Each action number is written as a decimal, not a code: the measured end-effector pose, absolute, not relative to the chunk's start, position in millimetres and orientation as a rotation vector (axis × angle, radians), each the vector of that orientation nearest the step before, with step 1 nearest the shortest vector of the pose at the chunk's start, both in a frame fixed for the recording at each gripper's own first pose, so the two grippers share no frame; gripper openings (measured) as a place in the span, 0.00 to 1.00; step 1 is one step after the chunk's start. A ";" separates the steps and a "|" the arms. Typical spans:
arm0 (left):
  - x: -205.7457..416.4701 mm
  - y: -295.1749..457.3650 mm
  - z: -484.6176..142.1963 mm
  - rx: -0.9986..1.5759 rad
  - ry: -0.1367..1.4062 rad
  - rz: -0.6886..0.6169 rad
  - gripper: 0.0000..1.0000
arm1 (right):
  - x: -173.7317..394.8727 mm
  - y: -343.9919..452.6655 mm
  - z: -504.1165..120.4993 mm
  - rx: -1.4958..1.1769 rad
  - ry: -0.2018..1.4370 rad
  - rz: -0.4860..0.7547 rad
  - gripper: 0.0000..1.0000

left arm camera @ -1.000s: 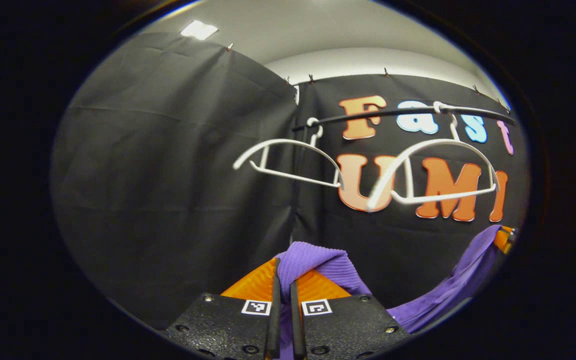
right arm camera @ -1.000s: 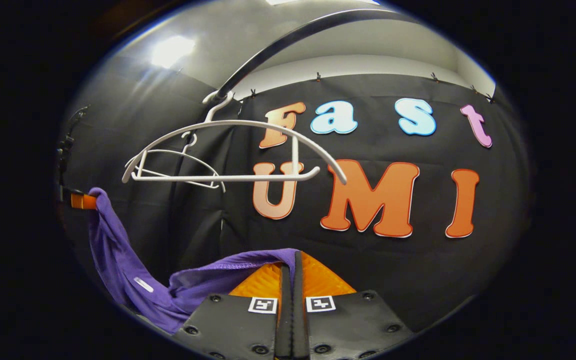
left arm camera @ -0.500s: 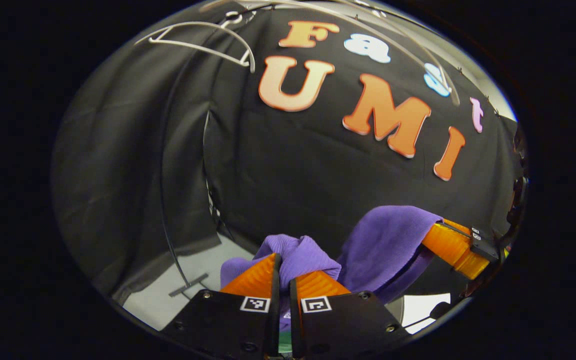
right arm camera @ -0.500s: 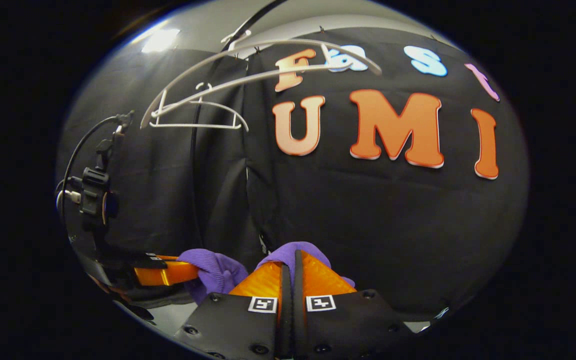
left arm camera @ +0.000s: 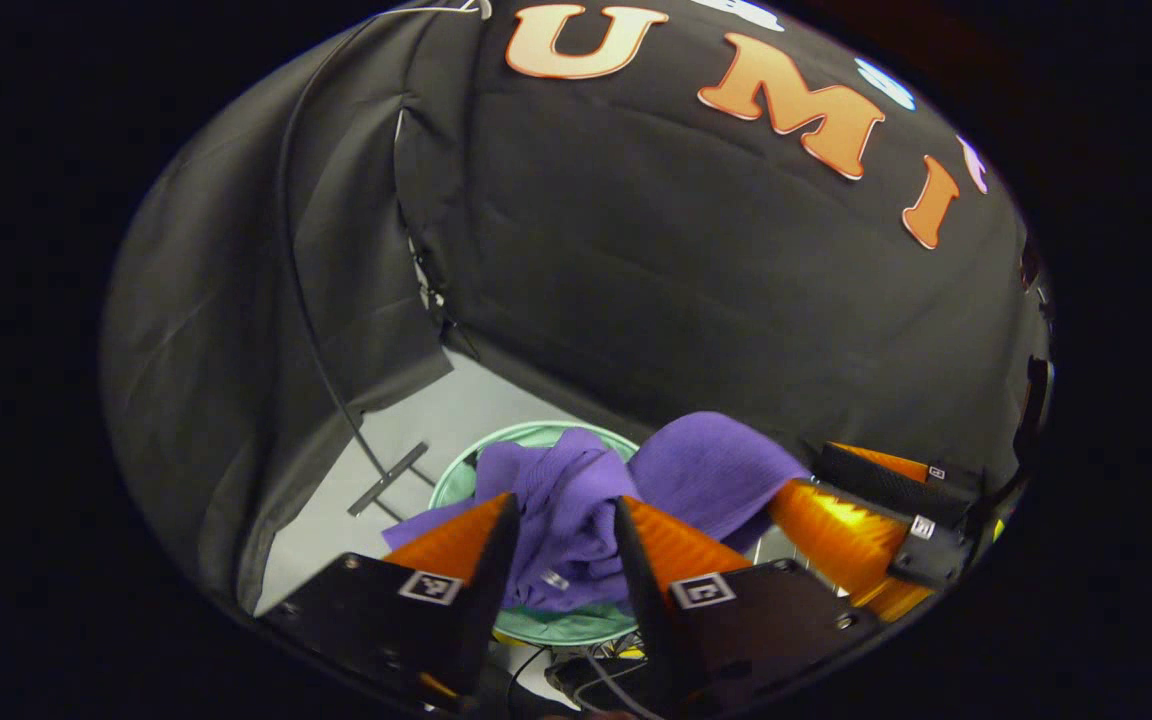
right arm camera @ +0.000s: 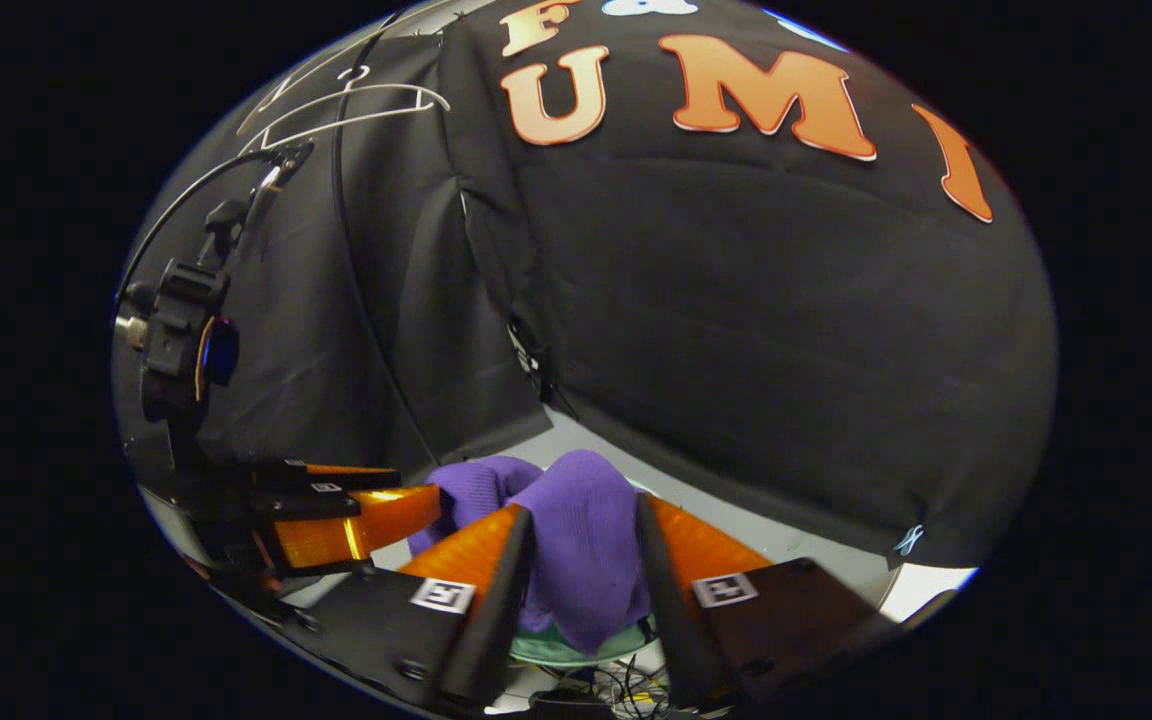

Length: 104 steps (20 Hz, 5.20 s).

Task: Grasp the clothes on the hanger with both hands and then place them into the laundry hamper below.

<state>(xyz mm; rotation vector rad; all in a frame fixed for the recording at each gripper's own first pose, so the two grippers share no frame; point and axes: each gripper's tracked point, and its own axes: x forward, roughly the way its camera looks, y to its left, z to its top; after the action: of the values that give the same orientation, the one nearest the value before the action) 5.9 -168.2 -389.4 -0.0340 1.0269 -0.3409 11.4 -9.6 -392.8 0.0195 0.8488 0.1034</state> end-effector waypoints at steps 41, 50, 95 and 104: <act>-210.7 68.8 35.1 -0.102 0.008 -0.105 0.92 | -263.8 54.9 59.0 -0.059 -0.050 -0.065 0.93; -226.5 89.0 47.4 -0.078 -0.028 -0.091 0.91 | -272.4 76.3 80.6 -0.056 -0.127 -0.082 1.00; -219.3 64.6 47.9 -0.056 -0.038 -0.153 0.92 | -295.8 17.0 60.2 -0.065 -0.071 -0.195 0.93; -217.7 52.3 46.8 -0.050 -0.030 -0.173 0.95 | -292.8 31.8 54.2 -0.063 -0.064 -0.149 0.97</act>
<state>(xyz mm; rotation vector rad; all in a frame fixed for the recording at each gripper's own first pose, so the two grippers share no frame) -217.7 52.3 46.8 -0.0496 -0.0303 -0.1733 -292.8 31.8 54.2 -0.0630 -0.0642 -0.1492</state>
